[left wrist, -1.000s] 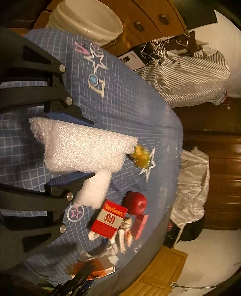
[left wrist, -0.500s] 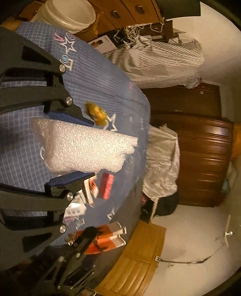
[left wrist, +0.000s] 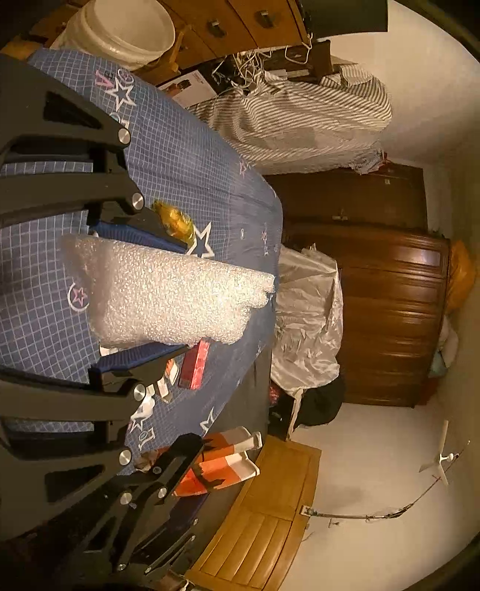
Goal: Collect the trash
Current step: 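Lift and carry the foam and paper bag over the white bucket, then open both grippers to drop foam and paper bag into the bucket, then move both tools back over the bed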
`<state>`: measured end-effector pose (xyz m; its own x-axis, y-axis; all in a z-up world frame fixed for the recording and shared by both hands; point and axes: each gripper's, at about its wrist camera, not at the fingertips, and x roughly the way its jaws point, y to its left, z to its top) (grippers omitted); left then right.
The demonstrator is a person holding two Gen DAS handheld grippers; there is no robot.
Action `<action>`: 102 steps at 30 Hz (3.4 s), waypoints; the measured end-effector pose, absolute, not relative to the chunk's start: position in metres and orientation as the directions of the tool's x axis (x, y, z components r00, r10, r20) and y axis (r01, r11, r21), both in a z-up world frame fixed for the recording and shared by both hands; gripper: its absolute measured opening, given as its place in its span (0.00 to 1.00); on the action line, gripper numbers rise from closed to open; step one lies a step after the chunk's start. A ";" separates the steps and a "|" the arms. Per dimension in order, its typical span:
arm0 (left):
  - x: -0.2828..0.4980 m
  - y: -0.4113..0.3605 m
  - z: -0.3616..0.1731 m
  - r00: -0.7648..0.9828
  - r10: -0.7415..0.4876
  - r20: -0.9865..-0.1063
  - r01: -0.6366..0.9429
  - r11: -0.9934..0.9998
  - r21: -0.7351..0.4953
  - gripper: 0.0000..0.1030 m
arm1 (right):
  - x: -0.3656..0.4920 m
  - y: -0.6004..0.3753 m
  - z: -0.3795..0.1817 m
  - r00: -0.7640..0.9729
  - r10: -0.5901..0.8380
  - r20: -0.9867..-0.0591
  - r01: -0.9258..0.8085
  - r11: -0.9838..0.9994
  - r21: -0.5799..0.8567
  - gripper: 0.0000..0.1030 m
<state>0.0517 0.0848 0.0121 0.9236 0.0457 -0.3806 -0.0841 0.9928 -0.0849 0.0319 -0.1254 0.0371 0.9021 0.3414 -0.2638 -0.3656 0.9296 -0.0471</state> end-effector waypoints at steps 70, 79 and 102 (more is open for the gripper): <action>-0.044 0.580 -0.063 0.541 0.313 -0.781 -0.676 0.714 -0.181 0.44 | 0.147 0.601 -0.054 0.001 0.462 -0.887 -0.928 0.331 0.171 0.55; -0.041 0.583 -0.065 0.528 0.338 -0.779 -0.694 0.701 -0.166 0.66 | 0.154 0.596 -0.056 -0.016 0.487 -0.874 -0.919 0.337 0.205 0.73; 0.029 0.392 -0.084 0.673 0.047 -0.738 -0.353 0.898 -0.264 0.66 | 0.172 0.166 -0.083 0.370 0.628 -0.684 -0.705 0.669 0.234 0.73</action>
